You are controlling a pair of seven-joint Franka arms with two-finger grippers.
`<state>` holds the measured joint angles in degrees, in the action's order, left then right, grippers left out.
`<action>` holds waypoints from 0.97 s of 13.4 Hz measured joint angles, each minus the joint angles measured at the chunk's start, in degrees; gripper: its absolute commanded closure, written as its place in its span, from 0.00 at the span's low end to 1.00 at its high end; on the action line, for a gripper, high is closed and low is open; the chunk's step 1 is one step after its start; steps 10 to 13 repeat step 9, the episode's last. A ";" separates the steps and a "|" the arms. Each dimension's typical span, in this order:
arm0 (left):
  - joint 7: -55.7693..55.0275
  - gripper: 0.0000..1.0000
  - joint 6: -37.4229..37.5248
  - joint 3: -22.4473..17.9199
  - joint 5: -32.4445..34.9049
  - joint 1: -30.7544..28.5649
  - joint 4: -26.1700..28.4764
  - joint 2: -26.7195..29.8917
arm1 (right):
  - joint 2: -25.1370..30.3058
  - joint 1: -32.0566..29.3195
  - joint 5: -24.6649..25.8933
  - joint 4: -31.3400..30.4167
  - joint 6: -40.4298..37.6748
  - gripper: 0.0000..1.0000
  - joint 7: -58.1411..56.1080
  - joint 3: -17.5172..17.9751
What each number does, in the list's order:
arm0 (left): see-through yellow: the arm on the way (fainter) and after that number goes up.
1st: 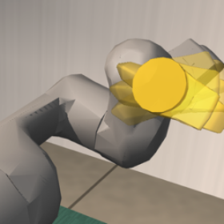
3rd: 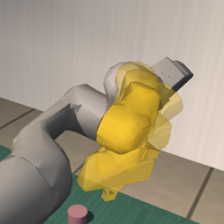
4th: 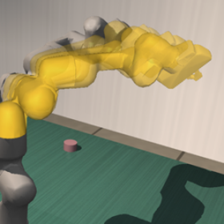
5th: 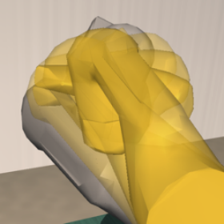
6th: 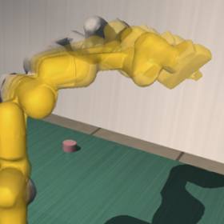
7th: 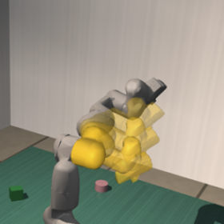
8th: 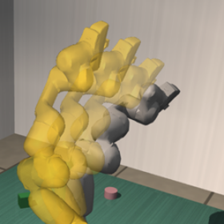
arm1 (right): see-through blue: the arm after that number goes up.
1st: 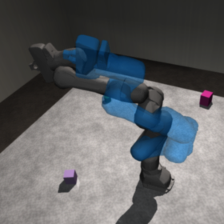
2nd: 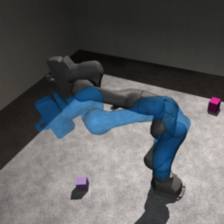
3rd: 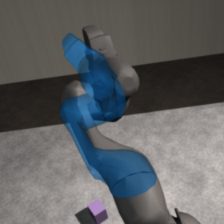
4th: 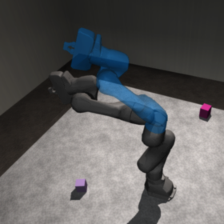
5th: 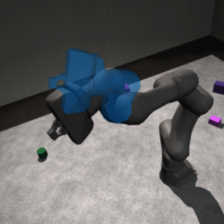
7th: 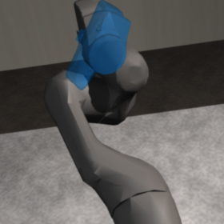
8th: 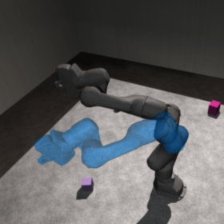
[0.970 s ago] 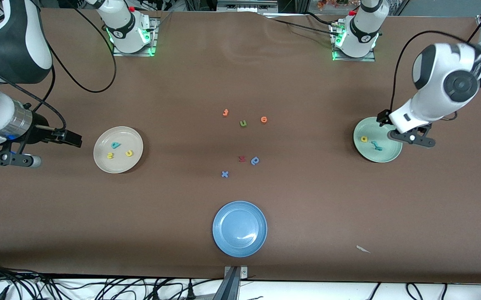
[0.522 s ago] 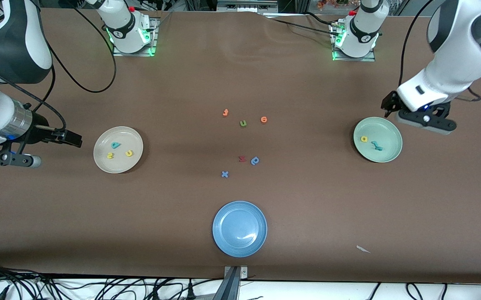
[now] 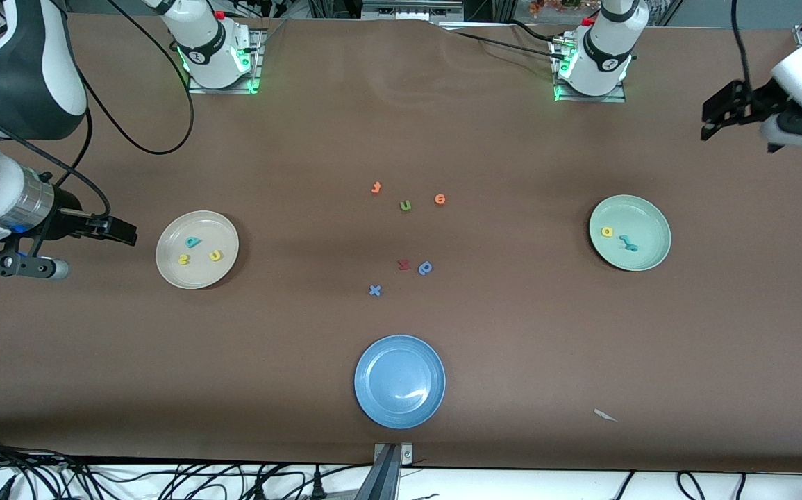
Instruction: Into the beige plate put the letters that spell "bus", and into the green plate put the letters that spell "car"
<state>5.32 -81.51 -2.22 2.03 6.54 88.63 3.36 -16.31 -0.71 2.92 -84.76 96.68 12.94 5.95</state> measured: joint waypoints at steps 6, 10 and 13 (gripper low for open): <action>-3.86 0.00 1.13 -0.08 -3.18 -1.05 -0.15 -1.57 | 0.00 0.00 -0.04 0.00 0.00 0.00 0.00 0.00; -3.92 0.00 1.16 -0.04 -4.11 -1.18 -0.17 -1.78 | 0.00 0.00 -0.05 0.00 0.00 0.00 0.00 0.00; -3.92 0.00 1.16 -0.04 -4.11 -1.18 -0.17 -1.78 | 0.00 0.00 -0.05 0.00 0.00 0.00 0.00 0.00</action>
